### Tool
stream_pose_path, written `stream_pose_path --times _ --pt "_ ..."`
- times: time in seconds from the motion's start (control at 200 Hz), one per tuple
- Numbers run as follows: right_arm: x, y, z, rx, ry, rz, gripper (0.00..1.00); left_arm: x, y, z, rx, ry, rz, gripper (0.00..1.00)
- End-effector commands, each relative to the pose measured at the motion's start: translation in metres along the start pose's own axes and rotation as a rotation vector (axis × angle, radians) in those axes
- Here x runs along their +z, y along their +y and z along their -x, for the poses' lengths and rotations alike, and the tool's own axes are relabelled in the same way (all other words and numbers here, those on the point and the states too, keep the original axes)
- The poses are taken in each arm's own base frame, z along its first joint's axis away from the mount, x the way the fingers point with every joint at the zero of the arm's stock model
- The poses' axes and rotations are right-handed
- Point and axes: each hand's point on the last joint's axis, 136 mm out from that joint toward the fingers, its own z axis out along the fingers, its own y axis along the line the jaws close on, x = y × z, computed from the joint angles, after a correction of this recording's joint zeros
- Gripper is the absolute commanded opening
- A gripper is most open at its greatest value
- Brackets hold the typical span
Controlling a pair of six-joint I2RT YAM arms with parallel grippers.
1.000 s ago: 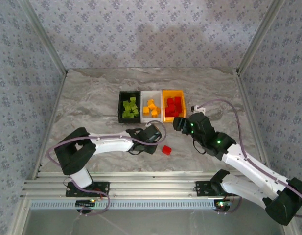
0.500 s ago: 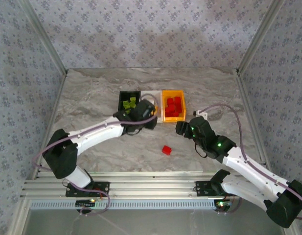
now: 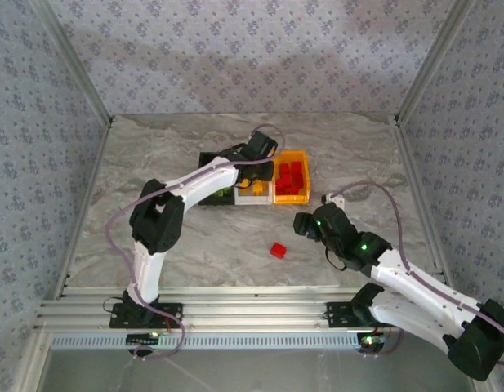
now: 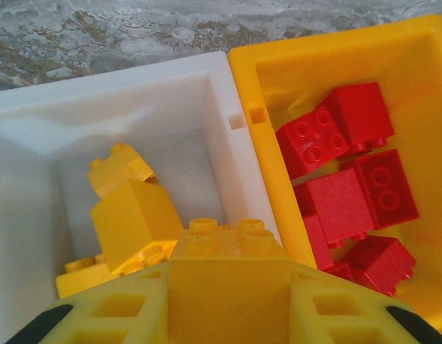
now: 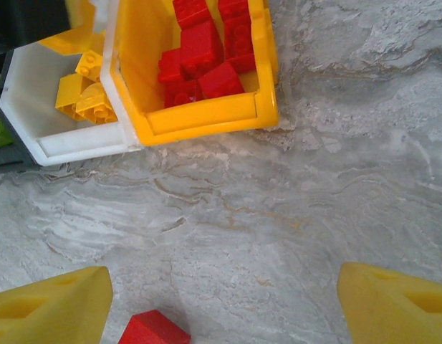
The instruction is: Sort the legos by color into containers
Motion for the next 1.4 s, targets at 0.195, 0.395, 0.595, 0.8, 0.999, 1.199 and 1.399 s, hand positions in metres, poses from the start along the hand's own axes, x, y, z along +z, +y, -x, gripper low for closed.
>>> stream_pose_path --times 0.195,0.395,0.595,0.8,0.999,1.199,1.399 --pt "0.004 0.007 -0.030 -0.047 0.094 0.047 0.85 -0.030 -0.015 0.043 -0.027 -0.055 -0.067 0.63" --pt "0.018 0.024 -0.053 -0.120 0.186 0.101 0.86 -0.097 -0.034 0.045 -0.027 -0.150 -0.187 0.81" --pt "0.037 0.048 -0.079 -0.245 0.272 0.115 0.86 -0.154 -0.030 -0.004 -0.012 -0.202 -0.255 0.99" --pt "0.058 0.061 -0.101 -0.348 0.347 0.094 0.86 -0.177 0.003 -0.078 -0.051 -0.169 -0.243 0.99" --pt "0.071 0.070 -0.118 -0.398 0.408 0.092 0.82 -0.186 0.040 -0.124 -0.134 -0.141 -0.207 1.00" --pt "0.076 0.067 -0.131 -0.416 0.456 0.058 0.64 -0.192 0.067 -0.145 -0.177 -0.146 -0.145 0.99" --pt "0.070 0.075 -0.129 -0.410 0.432 0.077 0.39 -0.191 0.081 -0.154 -0.188 -0.146 -0.098 0.99"
